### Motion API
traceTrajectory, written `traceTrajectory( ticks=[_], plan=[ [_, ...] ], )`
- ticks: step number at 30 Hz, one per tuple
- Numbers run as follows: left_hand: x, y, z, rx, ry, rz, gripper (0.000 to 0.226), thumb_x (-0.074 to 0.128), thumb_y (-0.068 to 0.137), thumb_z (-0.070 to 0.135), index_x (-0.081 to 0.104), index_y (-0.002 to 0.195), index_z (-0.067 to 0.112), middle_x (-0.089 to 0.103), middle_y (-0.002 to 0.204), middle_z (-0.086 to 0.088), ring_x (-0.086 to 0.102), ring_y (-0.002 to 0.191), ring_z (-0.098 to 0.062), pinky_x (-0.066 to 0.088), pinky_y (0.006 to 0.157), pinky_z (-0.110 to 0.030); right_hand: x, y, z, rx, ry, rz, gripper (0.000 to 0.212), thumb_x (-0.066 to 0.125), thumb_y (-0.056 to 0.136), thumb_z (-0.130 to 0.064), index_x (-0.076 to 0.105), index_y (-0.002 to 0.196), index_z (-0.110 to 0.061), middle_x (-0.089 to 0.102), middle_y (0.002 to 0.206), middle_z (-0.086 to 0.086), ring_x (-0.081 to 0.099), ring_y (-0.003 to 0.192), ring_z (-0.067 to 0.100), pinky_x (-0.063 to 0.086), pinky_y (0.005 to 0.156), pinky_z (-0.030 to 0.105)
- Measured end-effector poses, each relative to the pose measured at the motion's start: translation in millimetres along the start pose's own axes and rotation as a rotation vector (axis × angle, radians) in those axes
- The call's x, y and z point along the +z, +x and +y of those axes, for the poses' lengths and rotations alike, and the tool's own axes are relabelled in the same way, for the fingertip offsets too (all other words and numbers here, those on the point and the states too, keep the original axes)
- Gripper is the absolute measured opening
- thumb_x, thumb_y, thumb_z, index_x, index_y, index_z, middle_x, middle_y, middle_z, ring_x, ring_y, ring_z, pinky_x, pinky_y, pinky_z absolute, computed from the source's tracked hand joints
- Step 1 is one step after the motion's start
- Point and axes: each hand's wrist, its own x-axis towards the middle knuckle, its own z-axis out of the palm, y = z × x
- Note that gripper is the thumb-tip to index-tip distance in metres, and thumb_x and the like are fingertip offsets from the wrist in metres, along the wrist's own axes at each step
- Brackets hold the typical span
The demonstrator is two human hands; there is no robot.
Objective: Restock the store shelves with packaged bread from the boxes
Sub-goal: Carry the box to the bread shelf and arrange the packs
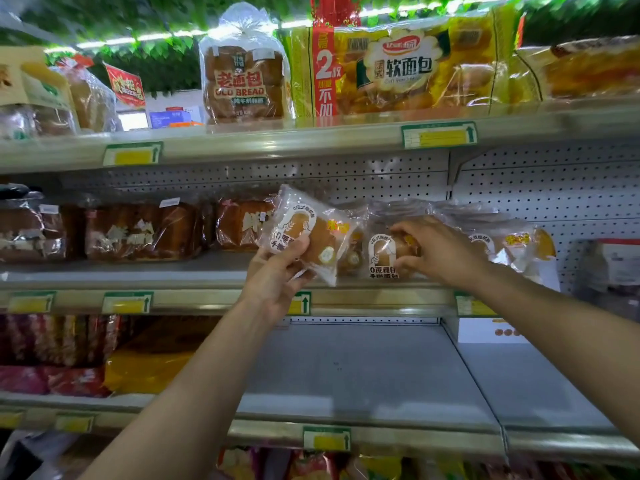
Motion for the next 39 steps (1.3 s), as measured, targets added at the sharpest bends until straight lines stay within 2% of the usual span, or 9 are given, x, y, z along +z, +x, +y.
traceTrajectory(
  ticks=[6, 11, 19, 22, 26, 29, 31, 33, 39],
  plan=[
    [-2, -8, -3, -0.034, -0.003, 0.013, 0.021, 0.073, 0.083, 0.005, 0.063, 0.102, 0.003, 0.076, 0.084, -0.010, 0.073, 0.087, -0.025, 0.060, 0.083, -0.046, -5, 2, 4, 0.035, -0.057, -0.047, 0.064, 0.076, 0.079, -0.036, 0.048, 0.135, -0.024, 0.056, 0.133, -0.002, 0.051, 0.117, 0.017, 0.040, 0.090, 0.031],
    [-1, -9, 0, -0.021, -0.028, 0.040, 0.039, 0.072, 0.080, -0.006, 0.050, 0.109, 0.008, 0.076, 0.084, -0.013, 0.071, 0.096, -0.031, 0.056, 0.090, -0.053, 7, -5, 0, -0.033, -0.366, 0.075, 0.065, 0.068, 0.084, -0.042, 0.043, 0.140, -0.023, 0.045, 0.144, 0.000, 0.033, 0.136, 0.021, 0.016, 0.114, 0.045],
    [6, -7, -3, 0.064, 0.039, 0.066, 0.038, 0.076, 0.076, 0.001, 0.054, 0.100, 0.020, 0.069, 0.112, -0.010, 0.066, 0.104, -0.025, 0.050, 0.101, -0.042, 11, -5, -16, -0.140, -0.243, 0.250, 0.055, 0.068, 0.084, -0.036, 0.052, 0.134, -0.021, 0.054, 0.134, 0.000, 0.041, 0.128, 0.022, 0.027, 0.099, 0.036],
    [4, -8, -3, 0.076, 0.030, 0.012, 0.038, 0.077, 0.071, 0.002, 0.058, 0.102, 0.013, 0.072, 0.109, -0.011, 0.070, 0.100, -0.023, 0.052, 0.097, -0.036, 5, -5, -35, -0.066, 0.097, 0.235, 0.066, 0.071, 0.084, -0.038, 0.043, 0.141, -0.024, 0.050, 0.137, -0.003, 0.043, 0.124, 0.016, 0.032, 0.093, 0.028],
    [1, -6, -3, 0.091, 0.124, -0.083, 0.054, 0.080, 0.061, 0.008, 0.059, 0.110, 0.007, 0.074, 0.105, -0.011, 0.072, 0.099, -0.025, 0.056, 0.090, -0.037, -5, 4, -68, 0.143, 0.809, 0.135, 0.098, 0.081, 0.075, -0.035, 0.019, 0.150, -0.035, 0.042, 0.127, -0.010, 0.055, 0.094, 0.005, 0.047, 0.079, 0.021],
    [-1, -2, 5, 0.166, 0.353, -0.056, 0.060, 0.085, 0.062, 0.009, 0.057, 0.115, 0.011, 0.074, 0.105, -0.006, 0.072, 0.097, -0.021, 0.058, 0.084, -0.033, -8, 16, -77, 0.155, 0.825, 0.119, 0.076, 0.083, 0.075, -0.024, 0.043, 0.139, -0.029, 0.047, 0.121, -0.010, 0.056, 0.090, 0.000, 0.043, 0.069, 0.010],
    [-5, 2, 12, 0.256, 0.600, -0.039, 0.060, 0.086, 0.067, 0.007, 0.059, 0.119, 0.019, 0.073, 0.105, 0.001, 0.071, 0.094, -0.011, 0.056, 0.076, -0.021, -4, 22, -78, 0.134, 0.787, 0.098, 0.051, 0.083, 0.074, -0.020, 0.059, 0.119, -0.025, 0.059, 0.116, -0.008, 0.062, 0.094, 0.006, 0.047, 0.070, 0.016],
    [-11, 9, 16, 0.301, 0.740, -0.047, 0.056, 0.086, 0.068, 0.005, 0.061, 0.115, 0.022, 0.072, 0.103, 0.004, 0.070, 0.093, -0.009, 0.055, 0.075, -0.019, 1, 25, -78, 0.120, 0.735, 0.063, 0.038, 0.082, 0.075, -0.017, 0.062, 0.107, -0.027, 0.061, 0.112, -0.007, 0.057, 0.085, 0.000, 0.048, 0.068, 0.021],
    [-21, 27, 8, 0.275, 0.906, -0.044, 0.029, 0.080, 0.077, 0.009, 0.065, 0.098, 0.022, 0.074, 0.095, 0.005, 0.071, 0.089, -0.009, 0.057, 0.079, -0.026, 18, 31, -80, 0.034, 0.468, -0.011, 0.035, 0.074, 0.081, -0.017, 0.061, 0.113, -0.025, 0.056, 0.114, -0.011, 0.048, 0.079, -0.003, 0.040, 0.067, 0.020]
  ],
)
